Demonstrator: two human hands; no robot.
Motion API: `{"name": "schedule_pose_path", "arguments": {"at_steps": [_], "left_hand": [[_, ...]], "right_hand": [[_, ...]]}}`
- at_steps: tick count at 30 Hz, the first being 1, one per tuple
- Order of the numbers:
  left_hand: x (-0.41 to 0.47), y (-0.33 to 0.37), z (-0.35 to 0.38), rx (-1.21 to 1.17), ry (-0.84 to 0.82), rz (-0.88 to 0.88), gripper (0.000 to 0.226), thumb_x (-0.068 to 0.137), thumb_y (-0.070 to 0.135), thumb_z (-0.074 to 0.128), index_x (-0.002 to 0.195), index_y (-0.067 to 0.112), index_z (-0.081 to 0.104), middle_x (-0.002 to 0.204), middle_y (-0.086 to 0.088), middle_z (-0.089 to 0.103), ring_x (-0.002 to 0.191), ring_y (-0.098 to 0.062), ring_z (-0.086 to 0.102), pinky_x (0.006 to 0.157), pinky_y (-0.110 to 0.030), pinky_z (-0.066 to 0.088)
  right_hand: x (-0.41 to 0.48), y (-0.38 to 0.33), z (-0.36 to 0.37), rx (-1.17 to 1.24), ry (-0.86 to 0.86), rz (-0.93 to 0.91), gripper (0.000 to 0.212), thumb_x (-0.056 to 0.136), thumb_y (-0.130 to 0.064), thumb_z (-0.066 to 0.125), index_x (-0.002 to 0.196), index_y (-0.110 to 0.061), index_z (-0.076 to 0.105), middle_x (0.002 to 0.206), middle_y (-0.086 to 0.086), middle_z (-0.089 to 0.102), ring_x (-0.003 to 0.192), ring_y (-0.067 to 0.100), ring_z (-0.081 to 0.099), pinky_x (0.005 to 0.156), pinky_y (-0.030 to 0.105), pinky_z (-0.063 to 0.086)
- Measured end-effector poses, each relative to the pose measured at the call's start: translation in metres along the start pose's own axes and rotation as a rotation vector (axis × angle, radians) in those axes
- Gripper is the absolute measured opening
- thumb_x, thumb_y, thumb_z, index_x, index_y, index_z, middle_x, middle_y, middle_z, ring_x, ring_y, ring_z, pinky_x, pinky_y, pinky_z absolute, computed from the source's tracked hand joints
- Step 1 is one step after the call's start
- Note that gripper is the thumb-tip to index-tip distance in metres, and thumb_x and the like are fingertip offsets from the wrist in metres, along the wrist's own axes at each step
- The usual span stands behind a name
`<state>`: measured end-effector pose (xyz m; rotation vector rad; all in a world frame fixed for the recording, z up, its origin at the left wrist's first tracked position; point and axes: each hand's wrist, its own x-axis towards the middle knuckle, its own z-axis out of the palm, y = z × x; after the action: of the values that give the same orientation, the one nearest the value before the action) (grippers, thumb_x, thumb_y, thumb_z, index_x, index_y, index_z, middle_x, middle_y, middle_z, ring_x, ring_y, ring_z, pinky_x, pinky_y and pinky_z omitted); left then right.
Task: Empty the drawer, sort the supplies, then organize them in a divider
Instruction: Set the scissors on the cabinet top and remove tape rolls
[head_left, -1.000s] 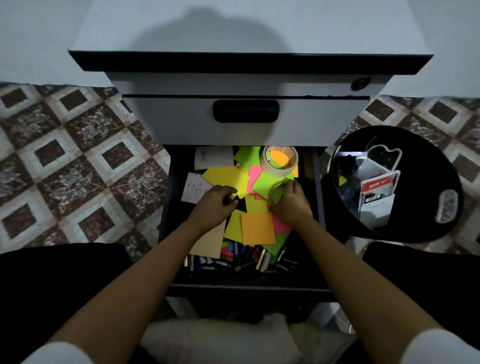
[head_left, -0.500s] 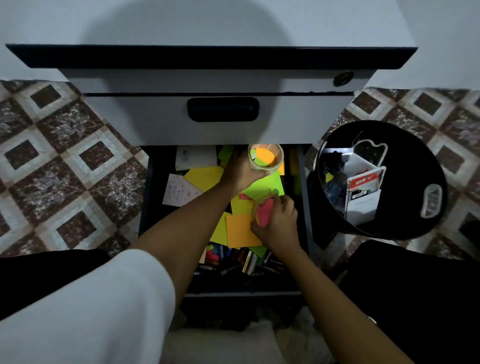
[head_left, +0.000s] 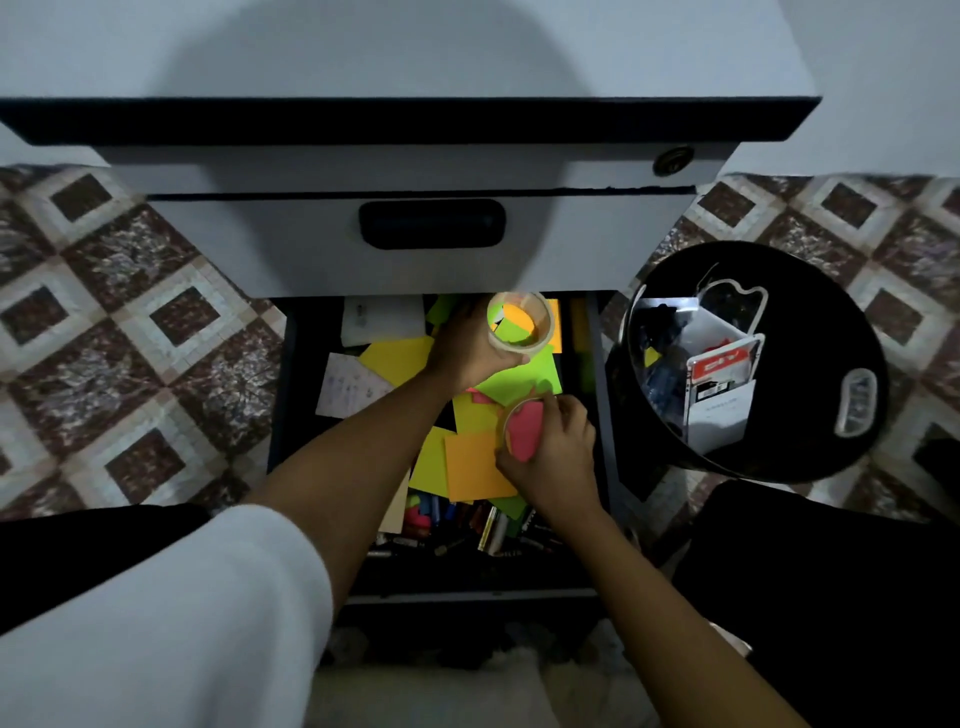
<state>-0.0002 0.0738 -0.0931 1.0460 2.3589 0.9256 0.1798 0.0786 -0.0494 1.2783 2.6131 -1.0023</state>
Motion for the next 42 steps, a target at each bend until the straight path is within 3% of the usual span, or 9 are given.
{"name": "schedule_pose_path", "arguments": {"at_steps": [5, 14, 19, 22, 25, 28, 33, 35, 42], "left_hand": [[-0.041, -0.017, -0.019, -0.044, -0.015, 0.029, 0.093, 0.057, 0.044, 0.085, 0.137, 0.022, 0.041, 0.136, 0.003, 0.048, 0.125, -0.017, 0.042, 0.1, -0.024, 0.036], [-0.116, -0.021, -0.076, -0.149, 0.059, 0.015, 0.085, 0.058, 0.062, 0.079, 0.13, 0.034, 0.046, 0.127, 0.013, 0.054, 0.119, -0.01, 0.05, 0.095, -0.04, 0.046], [-0.149, 0.023, -0.133, -0.252, 0.115, 0.153, 0.065, 0.066, 0.039, 0.085, 0.124, 0.027, 0.055, 0.12, 0.012, 0.061, 0.113, -0.006, 0.057, 0.095, -0.036, 0.048], [-0.159, 0.033, -0.158, -0.209, 0.134, 0.166, 0.071, 0.066, 0.041, 0.084, 0.128, 0.032, 0.049, 0.13, 0.012, 0.053, 0.123, -0.007, 0.049, 0.1, -0.037, 0.044], [-0.167, 0.047, -0.186, -0.148, 0.216, 0.153, 0.083, 0.061, 0.04, 0.086, 0.126, 0.045, 0.034, 0.131, 0.018, 0.041, 0.125, 0.002, 0.039, 0.103, -0.021, 0.034], [-0.166, 0.067, -0.215, -0.136, 0.284, 0.194, 0.082, 0.055, 0.039, 0.086, 0.118, 0.052, 0.034, 0.118, 0.03, 0.042, 0.108, 0.019, 0.042, 0.089, -0.002, 0.033], [-0.153, 0.098, -0.268, -0.132, 0.366, 0.207, 0.077, 0.057, 0.041, 0.086, 0.121, 0.043, 0.041, 0.12, 0.022, 0.046, 0.114, -0.001, 0.045, 0.093, -0.022, 0.04], [-0.143, 0.112, -0.289, -0.127, 0.397, 0.243, 0.064, 0.057, 0.045, 0.082, 0.109, 0.049, 0.045, 0.112, 0.024, 0.05, 0.107, 0.0, 0.05, 0.088, -0.022, 0.043], [-0.065, 0.118, -0.334, -0.034, 0.419, 0.125, 0.06, 0.062, 0.036, 0.084, 0.113, 0.018, 0.056, 0.103, 0.006, 0.06, 0.093, -0.012, 0.058, 0.065, -0.015, 0.042]], "right_hand": [[-0.01, -0.008, -0.009, -0.038, -0.006, -0.036, 0.092, 0.076, -0.043, 0.067, 0.148, -0.014, 0.018, 0.144, 0.008, 0.022, 0.13, 0.031, 0.023, 0.103, 0.042, 0.035], [-0.039, -0.032, -0.044, -0.059, 0.019, -0.142, 0.091, 0.075, -0.054, 0.06, 0.149, -0.018, 0.021, 0.146, 0.005, 0.024, 0.134, 0.026, 0.022, 0.109, 0.038, 0.029], [-0.055, -0.055, -0.079, -0.051, 0.074, -0.284, 0.085, 0.08, -0.047, 0.064, 0.148, -0.018, 0.023, 0.146, 0.003, 0.024, 0.134, 0.023, 0.022, 0.111, 0.039, 0.027], [-0.06, -0.075, -0.103, -0.068, 0.094, -0.344, 0.083, 0.081, -0.048, 0.063, 0.148, -0.019, 0.024, 0.144, 0.003, 0.025, 0.133, 0.023, 0.023, 0.11, 0.036, 0.027], [-0.062, -0.102, -0.128, -0.073, 0.111, -0.417, 0.081, 0.081, -0.048, 0.063, 0.147, -0.02, 0.026, 0.147, 0.004, 0.024, 0.134, 0.024, 0.023, 0.111, 0.036, 0.027], [-0.064, -0.133, -0.156, -0.061, 0.126, -0.48, 0.083, 0.081, -0.047, 0.063, 0.148, -0.017, 0.025, 0.148, 0.004, 0.023, 0.136, 0.024, 0.022, 0.112, 0.035, 0.027], [-0.064, -0.186, -0.203, -0.015, 0.19, -0.563, 0.078, 0.081, -0.045, 0.064, 0.146, -0.02, 0.029, 0.148, 0.004, 0.024, 0.136, 0.024, 0.023, 0.109, 0.035, 0.027], [-0.057, -0.207, -0.218, 0.004, 0.212, -0.585, 0.074, 0.08, -0.046, 0.063, 0.144, -0.022, 0.035, 0.147, 0.005, 0.026, 0.136, 0.025, 0.025, 0.108, 0.036, 0.029], [-0.01, -0.266, -0.246, 0.015, 0.22, -0.566, 0.065, 0.077, -0.047, 0.066, 0.135, -0.023, 0.048, 0.138, 0.014, 0.038, 0.127, 0.032, 0.039, 0.104, 0.046, 0.039]]}}
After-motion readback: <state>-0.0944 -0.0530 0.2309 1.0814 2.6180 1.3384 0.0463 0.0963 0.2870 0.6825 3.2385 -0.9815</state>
